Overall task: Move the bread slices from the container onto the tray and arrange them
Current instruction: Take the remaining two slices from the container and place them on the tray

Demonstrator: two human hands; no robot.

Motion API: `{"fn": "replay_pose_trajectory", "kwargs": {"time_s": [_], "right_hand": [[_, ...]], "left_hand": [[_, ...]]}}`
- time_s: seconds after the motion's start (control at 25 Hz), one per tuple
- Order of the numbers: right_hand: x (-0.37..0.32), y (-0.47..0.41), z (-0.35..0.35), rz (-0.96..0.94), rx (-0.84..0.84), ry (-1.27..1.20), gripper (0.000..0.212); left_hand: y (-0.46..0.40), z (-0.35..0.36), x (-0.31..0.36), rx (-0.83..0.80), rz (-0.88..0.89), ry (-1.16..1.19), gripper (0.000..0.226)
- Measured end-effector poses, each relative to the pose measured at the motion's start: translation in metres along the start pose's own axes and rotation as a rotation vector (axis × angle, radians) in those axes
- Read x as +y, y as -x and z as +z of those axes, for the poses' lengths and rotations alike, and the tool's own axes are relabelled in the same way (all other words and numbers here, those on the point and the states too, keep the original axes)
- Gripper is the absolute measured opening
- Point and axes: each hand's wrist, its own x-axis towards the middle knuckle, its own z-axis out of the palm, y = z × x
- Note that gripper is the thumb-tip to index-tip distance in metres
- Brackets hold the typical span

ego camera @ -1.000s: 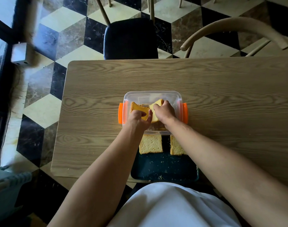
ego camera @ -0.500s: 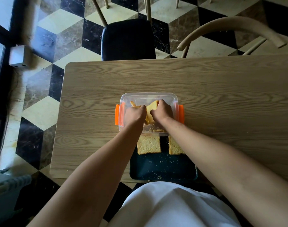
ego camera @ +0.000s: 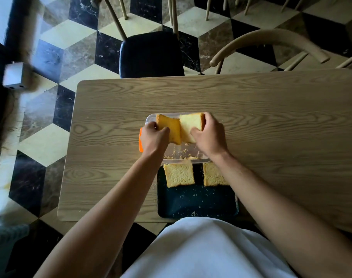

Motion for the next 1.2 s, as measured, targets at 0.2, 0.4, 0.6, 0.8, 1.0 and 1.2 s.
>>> {"fn": "replay_pose_trajectory", "kwargs": {"time_s": [0.2, 0.4, 0.6, 0.8, 1.0, 1.2], "right_hand": [[0.026, 0.045, -0.068, 0.171, -0.003, -0.335, 0.021], [0.075, 0.113, -0.084, 0.305, -0.133, -0.401, 0.018], [0.122, 0.146, -0.056, 0.490, -0.212, -0.382, 0.026], [0.152, 0.147, -0.017, 0.684, -0.251, -0.330, 0.039], [0.159, 0.149, -0.006, 0.750, -0.256, -0.291, 0.051], [0.153, 0.149, -0.003, 0.668, -0.234, -0.175, 0.053]], "left_hand": [[0.051, -0.058, -0.021, -0.192, -0.030, 0.398, 0.009], [0.092, -0.085, -0.091, -0.395, -0.262, 0.562, 0.020], [0.100, -0.063, -0.149, -0.473, -0.525, 0.537, 0.029], [0.096, -0.033, -0.170, -0.444, -0.647, 0.456, 0.020], [0.097, -0.017, -0.182, -0.412, -0.660, 0.294, 0.018], [0.097, -0.016, -0.174, -0.405, -0.401, -0.051, 0.015]]}}
